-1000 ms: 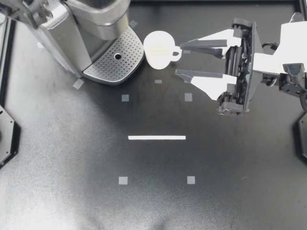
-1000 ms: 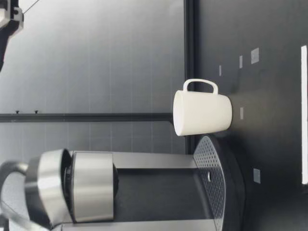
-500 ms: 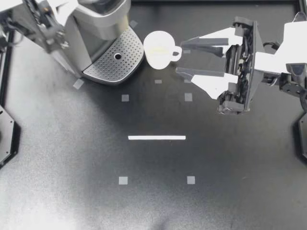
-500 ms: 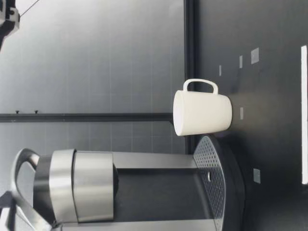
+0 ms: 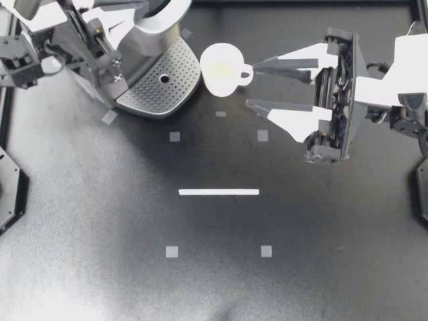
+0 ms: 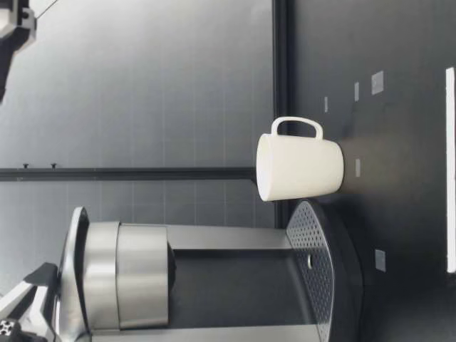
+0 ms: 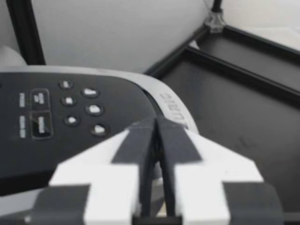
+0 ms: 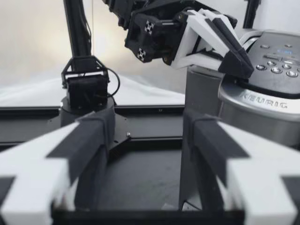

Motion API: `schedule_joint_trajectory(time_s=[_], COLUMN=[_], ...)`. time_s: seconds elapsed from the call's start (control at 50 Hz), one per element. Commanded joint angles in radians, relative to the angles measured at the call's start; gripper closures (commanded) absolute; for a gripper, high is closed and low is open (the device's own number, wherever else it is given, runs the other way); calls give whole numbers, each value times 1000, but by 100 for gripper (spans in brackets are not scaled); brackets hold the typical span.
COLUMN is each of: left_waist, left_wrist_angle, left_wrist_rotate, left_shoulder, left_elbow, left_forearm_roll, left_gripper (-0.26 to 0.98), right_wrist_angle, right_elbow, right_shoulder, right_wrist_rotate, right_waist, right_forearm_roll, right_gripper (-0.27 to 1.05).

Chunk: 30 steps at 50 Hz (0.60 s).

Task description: Place the coffee capsule inside the capsule container, then place the cup onto the center of the cup tray.

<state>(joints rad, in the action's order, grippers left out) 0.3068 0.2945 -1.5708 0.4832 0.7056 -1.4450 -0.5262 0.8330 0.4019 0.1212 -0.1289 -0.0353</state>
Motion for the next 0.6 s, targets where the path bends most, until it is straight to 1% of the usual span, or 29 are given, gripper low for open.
schedule_joint_trajectory(time_s=[0.0,0.08,0.2,0.34,0.38,0.44,0.48,0.58], left_waist=[-18,-26,-35,-77,-95,-114,-123,-144], left_wrist_angle=[-2,8,71,204,252,301,330,413], left_wrist_rotate=[5,14,60,153,189,235,267,376], left_shoulder=[-3,-3,8,21,26,34,38,48], left_elbow=[-28,-46,-81,-124,-138,-155,-164,-186], left_forearm_roll=[3,-2,-2,3,9,25,46,129], left_gripper=[60,60,60,60,60,60,60,60], right_wrist_angle=[-9,6,78,267,307,359,393,479], right_elbow=[-11,-11,-29,-69,-81,-97,-109,-140], right_shoulder=[17,18,29,49,54,58,60,58], right_wrist_rotate=[0,5,5,6,8,11,11,11], right_waist=[5,5,-21,-83,-97,-120,-135,-181], right_forearm_roll=[2,2,0,0,2,2,3,18], right_gripper=[18,18,18,18,18,18,18,18])
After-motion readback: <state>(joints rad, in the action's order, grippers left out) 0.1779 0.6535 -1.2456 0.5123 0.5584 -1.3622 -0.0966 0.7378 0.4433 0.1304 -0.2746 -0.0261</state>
